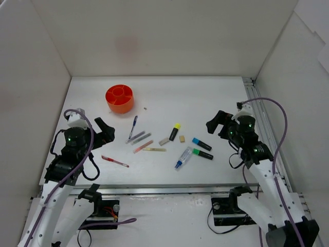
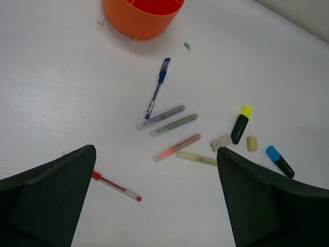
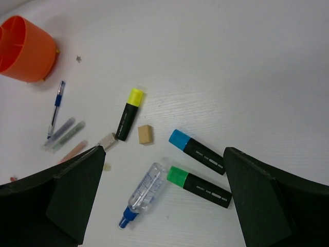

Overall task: Sort the stationery into containers
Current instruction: Pick up the pen from the center of the board.

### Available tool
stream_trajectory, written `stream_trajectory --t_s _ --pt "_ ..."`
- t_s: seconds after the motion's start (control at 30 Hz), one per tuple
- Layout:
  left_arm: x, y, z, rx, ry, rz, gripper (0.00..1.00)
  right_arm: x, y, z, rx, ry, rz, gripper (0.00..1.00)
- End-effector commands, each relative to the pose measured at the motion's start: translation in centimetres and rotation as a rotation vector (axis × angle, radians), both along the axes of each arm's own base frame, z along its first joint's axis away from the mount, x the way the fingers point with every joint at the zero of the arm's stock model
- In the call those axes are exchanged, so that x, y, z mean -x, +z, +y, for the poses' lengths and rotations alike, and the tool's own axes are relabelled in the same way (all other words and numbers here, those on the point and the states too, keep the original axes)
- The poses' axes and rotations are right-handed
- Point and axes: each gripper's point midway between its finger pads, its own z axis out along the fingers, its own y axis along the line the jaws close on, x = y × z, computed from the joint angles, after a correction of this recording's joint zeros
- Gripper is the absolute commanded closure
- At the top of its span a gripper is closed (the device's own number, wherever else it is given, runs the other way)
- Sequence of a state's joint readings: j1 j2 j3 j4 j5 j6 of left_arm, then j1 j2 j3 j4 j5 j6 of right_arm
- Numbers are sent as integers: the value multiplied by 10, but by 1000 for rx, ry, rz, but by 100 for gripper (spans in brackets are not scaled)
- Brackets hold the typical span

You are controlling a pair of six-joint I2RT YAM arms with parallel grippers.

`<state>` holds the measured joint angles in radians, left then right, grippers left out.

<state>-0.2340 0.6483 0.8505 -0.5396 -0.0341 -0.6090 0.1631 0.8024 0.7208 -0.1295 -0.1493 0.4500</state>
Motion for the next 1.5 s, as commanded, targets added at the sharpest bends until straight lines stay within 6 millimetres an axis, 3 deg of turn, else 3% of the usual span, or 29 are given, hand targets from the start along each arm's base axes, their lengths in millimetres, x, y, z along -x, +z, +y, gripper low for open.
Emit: stream_trajectory --t_s 0.0,0.2,0.23,0.47,0.57,0.77,1.03,1.07,1.23,1.4,1.47 --pt "-12 15 -4 0 -12 -58 0 -23 6 13 57 5 -4 2" --pt "-15 3 -6 -14 -23 -49 0 -61 -37 57 159 44 153 2" --pt "-17 4 -7 -14 -28 -56 0 -67 -40 58 165 9 165 2" --pt "-24 -5 -14 -30 -61 -14 0 -107 -62 123 238 66 214 4" --pt "-25 -12 -17 -44 -73 20 0 -118 -87 151 258 48 265 5" --pt "-27 -16 -17 -47 -75 23 0 -124 -113 152 277 -10 316 9" --pt "-22 -25 -14 -41 -53 46 0 -129 -152 172 323 13 370 17" --pt "-22 -25 -13 -44 -47 47 0 -129 -155 174 313 21 379 27" --pt "-22 -25 -14 -44 -44 42 0 -128 -167 178 312 29 404 45" --pt "-24 -30 -17 -34 -53 59 0 -129 -161 182 301 40 393 69" --pt "-26 -32 -21 -27 -70 62 0 -133 -149 183 296 47 368 78"
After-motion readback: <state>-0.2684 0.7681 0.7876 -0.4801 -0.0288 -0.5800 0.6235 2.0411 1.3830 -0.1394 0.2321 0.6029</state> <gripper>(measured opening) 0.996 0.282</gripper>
